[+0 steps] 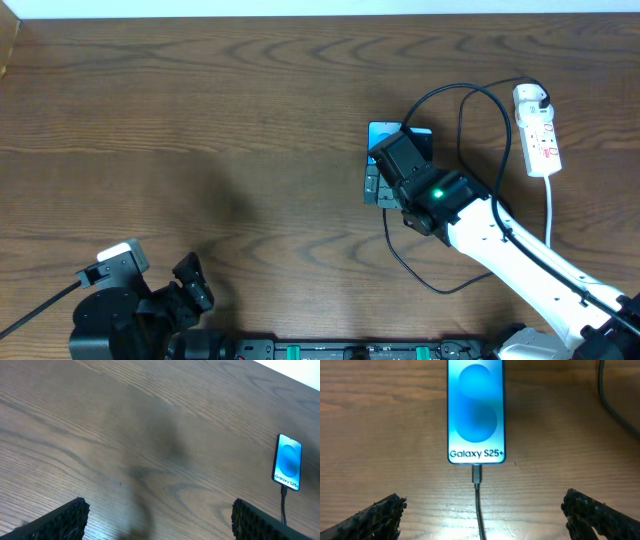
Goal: Plug charger to phone and switch on socket
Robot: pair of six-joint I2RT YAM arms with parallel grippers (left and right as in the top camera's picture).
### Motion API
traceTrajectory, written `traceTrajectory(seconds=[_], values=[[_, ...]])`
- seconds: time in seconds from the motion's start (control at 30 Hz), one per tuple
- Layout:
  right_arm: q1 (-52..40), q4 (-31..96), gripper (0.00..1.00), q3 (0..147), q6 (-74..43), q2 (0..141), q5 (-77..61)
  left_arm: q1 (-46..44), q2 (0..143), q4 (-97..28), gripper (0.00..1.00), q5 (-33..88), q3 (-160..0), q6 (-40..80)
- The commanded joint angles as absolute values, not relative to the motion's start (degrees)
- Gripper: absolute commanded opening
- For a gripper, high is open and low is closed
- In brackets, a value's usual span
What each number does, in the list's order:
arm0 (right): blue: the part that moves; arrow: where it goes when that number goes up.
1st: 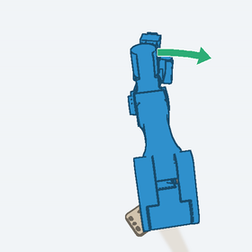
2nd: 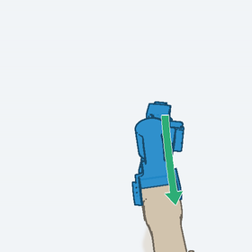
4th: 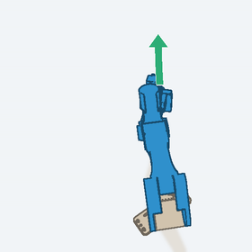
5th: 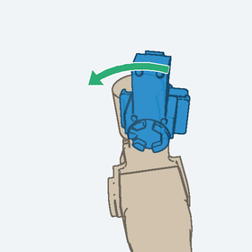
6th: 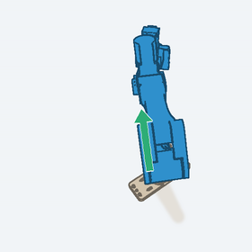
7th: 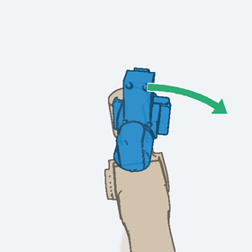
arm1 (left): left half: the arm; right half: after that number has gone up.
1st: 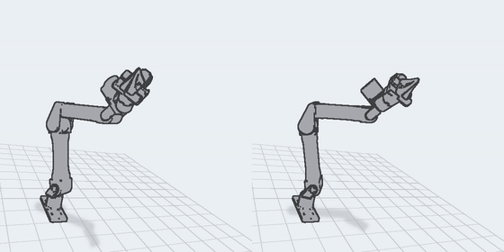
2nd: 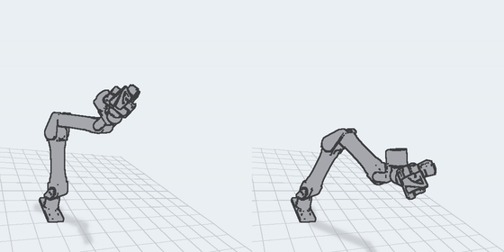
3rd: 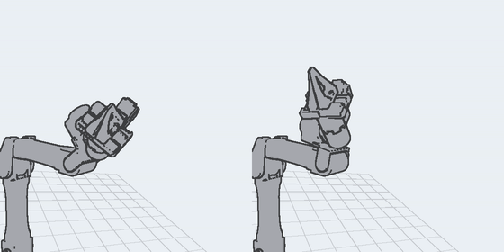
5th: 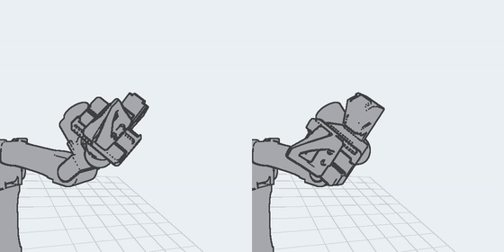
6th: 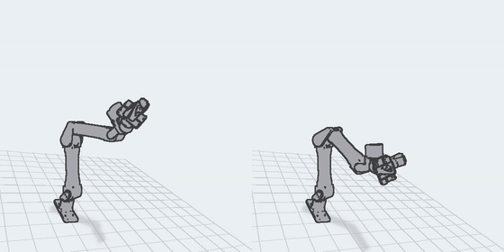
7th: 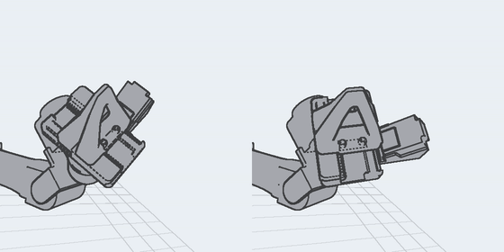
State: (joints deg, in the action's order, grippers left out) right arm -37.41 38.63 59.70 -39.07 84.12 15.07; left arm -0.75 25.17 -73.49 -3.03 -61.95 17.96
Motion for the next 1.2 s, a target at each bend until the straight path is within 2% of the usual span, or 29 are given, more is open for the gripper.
traceTrajectory(seconds=[0.0,0.3,0.5,0.73,0.77,0.93,1.1,1.17], values=[[-37.17,36.42,0.99,59.46,-39.81,84.58,15.97,-0.56,24.97,-73.45,0.91,-3.51,-61.78,17.82],[-37.21,26.33,0.99,59.46,-42.22,88.84,15.86,-0.60,24.64,-73.71,0.91,-3.51,-61.78,17.82],[-37.15,26.41,0.99,59.46,-44.14,92.62,14.46,-0.60,24.29,-73.71,0.91,-3.51,-61.78,17.82],[-36.64,27.51,0.97,59.46,-38.48,92.73,14.61,-0.60,20.97,-73.69,0.91,-3.49,-61.78,17.82],[-36.34,27.70,0.94,59.46,-37.93,92.68,14.63,-0.60,19.99,-73.71,0.91,-3.51,-61.78,17.82],[-33.30,30.20,0.50,59.88,-35.05,91.96,14.63,-0.60,15.07,-73.71,0.91,-3.51,-61.76,17.82],[-27.22,34.59,0.25,60.36,-35.03,88.97,14.61,-0.60,10.15,-73.71,0.91,-3.51,-61.78,17.82],[-24.75,35.88,0.19,60.38,-34.98,87.42,14.63,-0.60,8.64,-73.73,0.91,-3.51,-61.78,17.82]])
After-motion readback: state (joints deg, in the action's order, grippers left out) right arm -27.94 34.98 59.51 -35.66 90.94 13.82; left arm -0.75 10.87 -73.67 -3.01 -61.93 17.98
